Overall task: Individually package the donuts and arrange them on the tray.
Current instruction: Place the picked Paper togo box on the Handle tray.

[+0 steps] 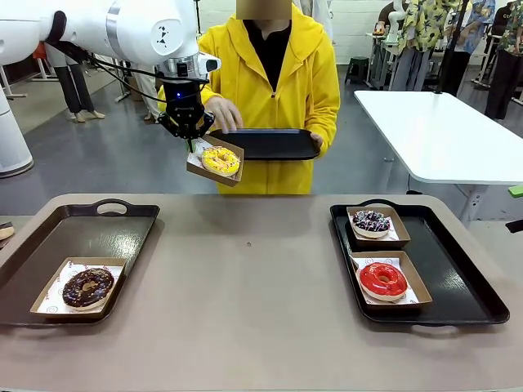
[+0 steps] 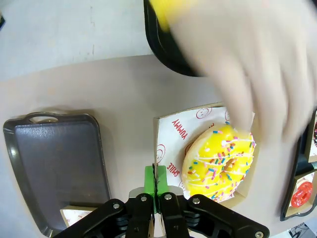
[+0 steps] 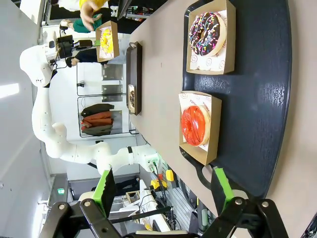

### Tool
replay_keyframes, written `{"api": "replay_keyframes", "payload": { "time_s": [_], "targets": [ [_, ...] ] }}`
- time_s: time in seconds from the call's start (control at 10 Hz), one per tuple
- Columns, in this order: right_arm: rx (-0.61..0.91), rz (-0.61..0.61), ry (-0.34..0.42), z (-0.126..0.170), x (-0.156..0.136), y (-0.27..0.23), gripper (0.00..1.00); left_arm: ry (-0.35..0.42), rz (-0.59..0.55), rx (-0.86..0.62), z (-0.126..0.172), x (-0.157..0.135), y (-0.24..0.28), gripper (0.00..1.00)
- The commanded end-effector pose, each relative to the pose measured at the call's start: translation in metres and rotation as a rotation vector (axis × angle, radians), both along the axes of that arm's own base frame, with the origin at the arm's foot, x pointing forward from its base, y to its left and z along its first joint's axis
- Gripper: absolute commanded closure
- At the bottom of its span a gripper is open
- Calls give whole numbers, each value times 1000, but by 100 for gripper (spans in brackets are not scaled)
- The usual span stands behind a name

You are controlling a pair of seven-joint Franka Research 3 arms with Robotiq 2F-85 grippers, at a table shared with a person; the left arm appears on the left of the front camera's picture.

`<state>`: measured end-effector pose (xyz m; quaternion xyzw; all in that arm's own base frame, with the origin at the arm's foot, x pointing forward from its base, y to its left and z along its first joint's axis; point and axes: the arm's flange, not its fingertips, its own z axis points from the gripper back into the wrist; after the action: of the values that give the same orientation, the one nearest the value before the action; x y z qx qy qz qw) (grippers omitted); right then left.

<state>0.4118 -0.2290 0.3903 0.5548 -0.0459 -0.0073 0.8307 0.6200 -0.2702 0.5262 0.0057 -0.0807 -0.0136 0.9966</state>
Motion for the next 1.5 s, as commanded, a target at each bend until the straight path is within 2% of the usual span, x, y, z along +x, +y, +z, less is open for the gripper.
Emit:
{"api": "replay_keyframes", "payload": {
  "time_s": [0.0, 0.8, 1.0, 1.4],
  "targets": [
    [3, -2, -2, 1, -3, 3, 0, -6, -4, 0, 2, -1, 1, 100],
    [3, -2, -2, 1, -3, 3, 0, 0, 0, 0, 0, 0, 0, 99],
    [3, -2, -2, 1, -3, 3, 0, 12, -84, -65, 6, -21, 34, 99],
    [3, -2, -2, 1, -3, 3, 0, -43, -46, -103, 34, -67, 115, 99]
  ]
}}
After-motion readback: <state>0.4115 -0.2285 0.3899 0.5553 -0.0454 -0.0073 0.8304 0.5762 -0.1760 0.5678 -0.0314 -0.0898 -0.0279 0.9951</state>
